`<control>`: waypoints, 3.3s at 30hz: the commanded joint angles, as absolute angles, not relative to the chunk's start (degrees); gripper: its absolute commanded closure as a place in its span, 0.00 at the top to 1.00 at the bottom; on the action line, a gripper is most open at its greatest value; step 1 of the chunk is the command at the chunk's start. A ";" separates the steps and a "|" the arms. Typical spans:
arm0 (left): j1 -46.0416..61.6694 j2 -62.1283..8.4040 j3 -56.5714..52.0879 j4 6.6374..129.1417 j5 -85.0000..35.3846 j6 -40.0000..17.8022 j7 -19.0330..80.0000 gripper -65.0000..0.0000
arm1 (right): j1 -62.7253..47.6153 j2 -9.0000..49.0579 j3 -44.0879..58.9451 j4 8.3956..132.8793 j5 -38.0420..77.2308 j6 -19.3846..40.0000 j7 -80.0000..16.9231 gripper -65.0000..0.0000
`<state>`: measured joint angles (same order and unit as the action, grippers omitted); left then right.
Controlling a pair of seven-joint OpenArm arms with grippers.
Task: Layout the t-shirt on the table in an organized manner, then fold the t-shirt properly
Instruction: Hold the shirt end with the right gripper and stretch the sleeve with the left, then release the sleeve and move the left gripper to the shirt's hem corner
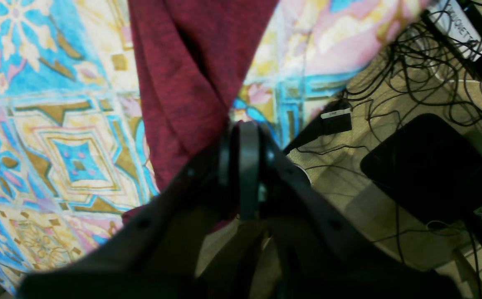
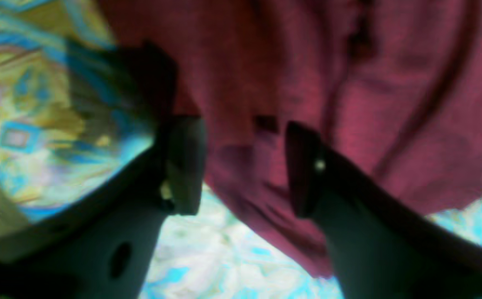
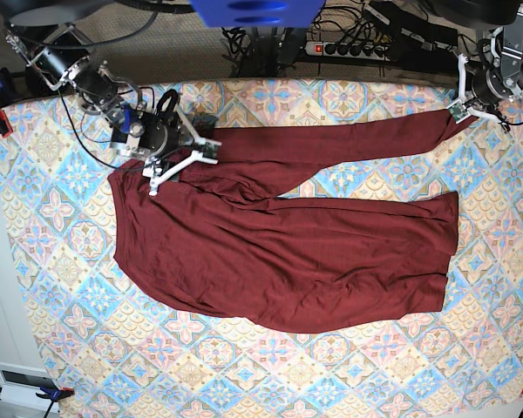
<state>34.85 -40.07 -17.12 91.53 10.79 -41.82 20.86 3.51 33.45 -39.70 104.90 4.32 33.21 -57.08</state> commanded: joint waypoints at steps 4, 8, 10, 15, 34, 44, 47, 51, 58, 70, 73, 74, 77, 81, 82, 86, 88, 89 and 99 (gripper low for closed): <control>34.15 -40.48 -17.10 90.42 15.69 -36.88 24.48 0.00 | 8.13 33.80 -41.36 105.10 4.53 39.16 -56.66 0.51; 34.15 -40.48 -17.10 90.42 15.69 -36.88 24.48 0.00 | 8.66 33.80 -41.54 104.57 4.62 39.43 -56.66 0.46; 34.07 -40.48 -17.10 90.42 15.60 -36.88 24.48 0.00 | 8.66 33.89 -41.36 103.69 4.62 40.00 -56.66 0.41; 31.52 -39.60 -18.15 90.24 13.67 -36.88 24.48 0.00 | 8.57 33.89 -41.19 102.99 4.62 40.00 -57.10 0.19; 26.33 -37.14 -37.58 90.24 -9.19 -36.97 24.57 0.00 | 2.42 41.45 -41.10 110.55 4.79 40.00 -57.36 0.00; 27.03 -34.68 -37.32 90.33 -8.75 -37.14 24.84 0.00 | -0.04 41.45 -41.27 111.34 4.79 40.00 -59.91 0.00; 29.85 -34.33 -37.05 90.95 -8.66 -37.23 24.66 0.00 | -0.04 41.45 -41.36 111.34 4.79 40.00 -59.91 0.00; 33.10 -34.51 -34.42 94.81 -8.57 -37.23 25.01 0.00 | 0.04 41.45 -41.19 111.25 4.79 40.00 -59.91 0.00; 39.16 -34.42 -34.51 97.54 -8.84 -37.14 25.54 0.26 | 0.13 41.45 -41.19 111.08 4.79 40.00 -60.00 0.00; 21.05 -25.89 -40.75 97.36 -17.36 -37.23 38.64 0.40 | 0.40 41.36 -41.19 110.81 4.62 40.00 -60.00 0.00; 13.67 -23.69 -40.75 94.73 -17.36 -37.05 43.56 0.39 | 0.40 41.36 -41.19 110.81 4.62 40.00 -59.91 0.00; 11.38 -23.08 -40.75 93.23 -17.36 -37.05 44.26 0.39 | 0.40 41.36 -41.19 110.81 4.62 40.00 -59.91 0.00; 6.55 -22.29 -40.40 87.96 -17.36 -37.05 44.35 0.39 | 0.31 41.36 -41.19 110.81 4.62 40.00 -59.91 0.00; 1.19 -21.05 -40.22 81.89 -17.36 -37.05 44.79 0.39 | 0.13 41.36 -41.10 110.81 4.62 40.00 -59.91 0.00; 0.40 -21.05 -40.22 80.48 -17.36 -36.97 44.70 0.39 | 0.13 41.36 -41.10 110.81 4.62 40.00 -59.91 0.00; -1.63 -20.97 -40.22 75.12 -17.98 -36.97 44.44 0.40 | 0.13 41.36 -41.10 110.81 4.62 40.00 -59.91 0.00; -3.12 -20.35 -40.22 72.31 -17.98 -36.97 44.44 0.40 | 0.13 41.36 -41.10 110.81 4.62 40.00 -59.91 0.00; -3.91 -20.18 -40.22 71.16 -17.80 -36.97 44.44 0.40 | 0.13 41.36 -41.10 110.81 4.62 40.00 -59.91 0.00; -7.08 -18.33 -38.73 63.43 -17.63 -36.97 42.68 0.39 | 0.40 41.36 -41.10 110.81 4.62 40.00 -59.91 0.00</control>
